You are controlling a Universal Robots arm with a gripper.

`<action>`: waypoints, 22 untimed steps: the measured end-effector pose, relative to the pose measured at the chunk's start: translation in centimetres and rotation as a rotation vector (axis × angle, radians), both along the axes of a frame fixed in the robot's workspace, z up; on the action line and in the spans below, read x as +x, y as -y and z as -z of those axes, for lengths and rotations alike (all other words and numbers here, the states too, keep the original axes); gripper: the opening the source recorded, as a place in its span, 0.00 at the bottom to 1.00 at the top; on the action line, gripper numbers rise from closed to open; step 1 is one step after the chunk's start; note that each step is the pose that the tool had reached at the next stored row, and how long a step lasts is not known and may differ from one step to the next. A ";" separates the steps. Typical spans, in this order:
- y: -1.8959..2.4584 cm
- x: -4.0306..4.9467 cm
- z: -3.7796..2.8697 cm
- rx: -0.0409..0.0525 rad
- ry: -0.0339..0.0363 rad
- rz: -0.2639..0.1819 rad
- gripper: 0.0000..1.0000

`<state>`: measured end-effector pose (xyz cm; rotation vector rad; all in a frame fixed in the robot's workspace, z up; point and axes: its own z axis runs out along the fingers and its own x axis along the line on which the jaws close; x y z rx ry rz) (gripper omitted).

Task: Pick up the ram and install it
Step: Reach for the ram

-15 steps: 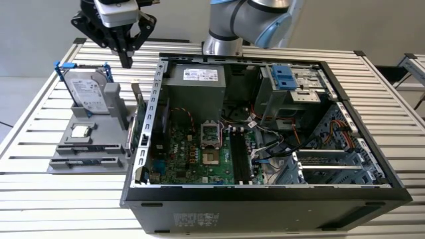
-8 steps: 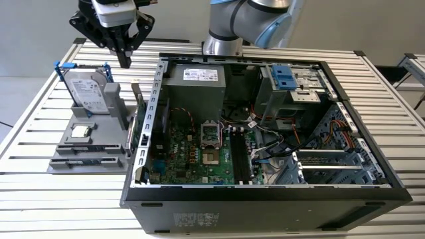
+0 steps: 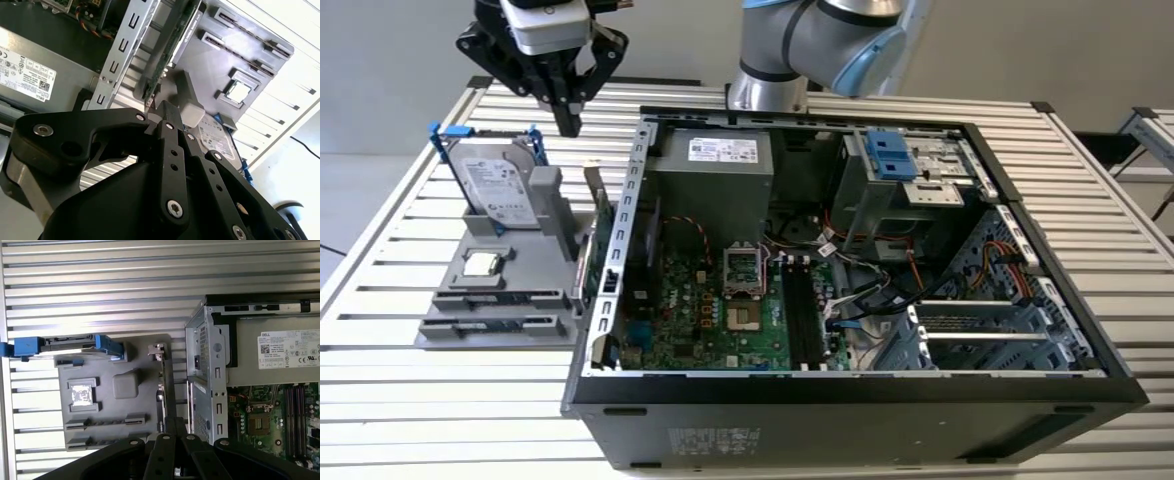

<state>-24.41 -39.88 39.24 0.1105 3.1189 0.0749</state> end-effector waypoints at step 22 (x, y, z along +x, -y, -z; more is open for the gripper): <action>0.00 -2.25 0.02 0.0000 0.0000 0.000 0.00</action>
